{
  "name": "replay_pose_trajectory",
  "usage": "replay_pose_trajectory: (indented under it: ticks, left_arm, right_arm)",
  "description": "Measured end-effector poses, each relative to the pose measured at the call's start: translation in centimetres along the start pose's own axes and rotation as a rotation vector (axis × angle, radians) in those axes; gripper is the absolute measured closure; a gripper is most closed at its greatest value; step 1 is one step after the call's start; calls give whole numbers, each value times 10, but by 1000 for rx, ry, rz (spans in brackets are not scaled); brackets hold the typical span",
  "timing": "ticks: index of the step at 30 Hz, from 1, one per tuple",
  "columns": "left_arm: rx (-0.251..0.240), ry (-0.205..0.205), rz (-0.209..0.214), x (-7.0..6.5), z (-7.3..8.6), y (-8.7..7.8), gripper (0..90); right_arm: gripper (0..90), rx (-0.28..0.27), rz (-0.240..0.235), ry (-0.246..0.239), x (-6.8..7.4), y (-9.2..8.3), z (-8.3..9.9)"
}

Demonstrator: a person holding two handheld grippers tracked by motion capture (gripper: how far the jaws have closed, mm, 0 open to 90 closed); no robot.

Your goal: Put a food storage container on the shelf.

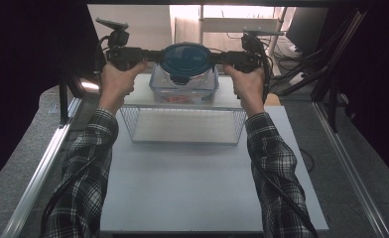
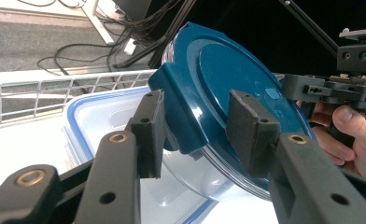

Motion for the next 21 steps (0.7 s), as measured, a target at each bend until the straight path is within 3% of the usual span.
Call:
replay_pose_trajectory:
  ticks: [10, 12, 14, 15, 16, 18, 21]
  left_arm:
    - [-13, 12, -21, -1, 2, -2, 559]
    - [-21, 35, -44, -3, 2, -2, 523]
    - [-29, 68, -52, -5, 2, -4, 481]
    - [-53, 98, -32, -9, 3, -9, 467]
    - [-57, 104, -30, -10, 4, -10, 460]
    - [-63, 117, -28, -11, 5, -12, 449]
    - [-60, 156, -25, -15, 15, -16, 378]
  right_arm:
    - [577, -24, 35, -25, -2, 4, -5]
    - [574, -27, 49, -38, -1, 4, -5]
    - [522, -25, 68, -98, 3, -1, -4]
    - [515, -38, 56, -117, 6, -4, -5]
    - [493, -49, 31, -134, 10, -9, -5]
    - [475, -52, 25, -145, 12, -12, -4]
    - [406, -20, 9, -221, 21, -24, 5]
Point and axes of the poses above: each handheld gripper's, and its own axes: y roughly forward along the jaws, z roughly out of its underside, x roughly to its left, the point moved 7 cm from there along y, roughly forward along the jaws, and after that the axes turned 5 degrees about -z, right-handed, at the moved point
